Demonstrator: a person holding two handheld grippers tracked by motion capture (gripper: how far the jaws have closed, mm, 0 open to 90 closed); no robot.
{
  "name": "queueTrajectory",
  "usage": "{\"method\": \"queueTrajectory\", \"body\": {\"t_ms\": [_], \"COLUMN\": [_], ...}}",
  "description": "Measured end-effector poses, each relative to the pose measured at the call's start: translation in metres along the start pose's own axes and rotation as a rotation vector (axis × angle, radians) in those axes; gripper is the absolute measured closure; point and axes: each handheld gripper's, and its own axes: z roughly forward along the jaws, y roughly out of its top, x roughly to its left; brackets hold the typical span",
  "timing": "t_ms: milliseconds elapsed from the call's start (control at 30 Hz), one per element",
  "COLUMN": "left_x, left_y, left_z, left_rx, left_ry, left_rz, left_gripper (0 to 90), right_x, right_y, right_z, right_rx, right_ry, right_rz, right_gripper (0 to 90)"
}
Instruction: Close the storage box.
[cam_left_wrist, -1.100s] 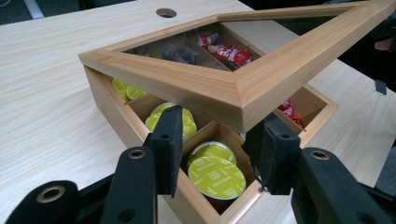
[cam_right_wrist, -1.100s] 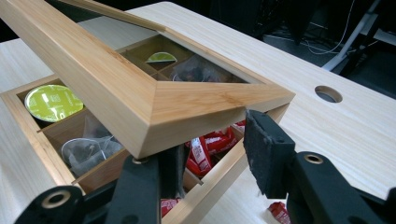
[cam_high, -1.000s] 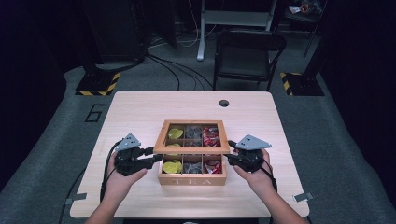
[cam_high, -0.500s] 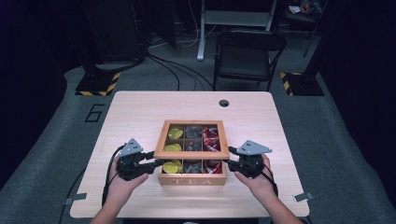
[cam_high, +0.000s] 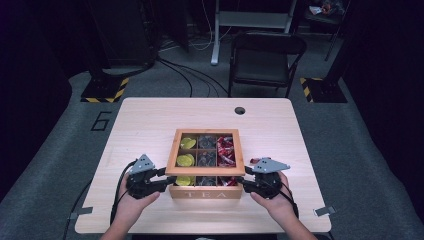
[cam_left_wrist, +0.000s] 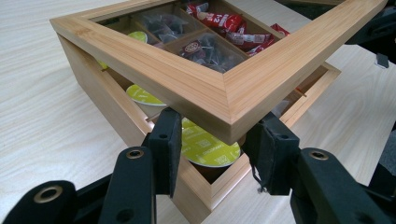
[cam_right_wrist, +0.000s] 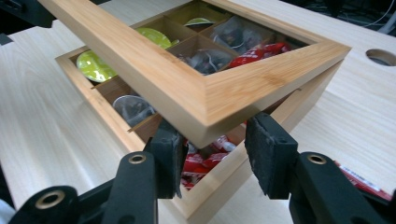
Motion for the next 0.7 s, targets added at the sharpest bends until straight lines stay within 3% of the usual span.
{"method": "queueTrajectory", "body": {"t_ms": [367, 567, 700], "left_x": [-0.002, -0.003, -0.004], "left_y": [-0.007, -0.011, -0.013], "left_z": [0.001, 0.001, 0.001], "left_rx": [0.016, -0.002, 0.019], "left_ry": [-0.003, 0.008, 0.005], "left_rz": [0.0, -0.003, 0.005], "left_gripper": [55.0, 54.9, 54.9], "right_x": [0.001, 0.002, 0.003], "right_y": [-0.007, -0.009, -0.012], "right_z": [-0.002, -0.001, -0.001], "right_rx": [0.012, 0.014, 0.019], "right_ry": [0.041, 0.035, 0.03], "right_rz": [0.066, 0.048, 0.044], "right_gripper": [56.6, 56.6, 56.6]}}
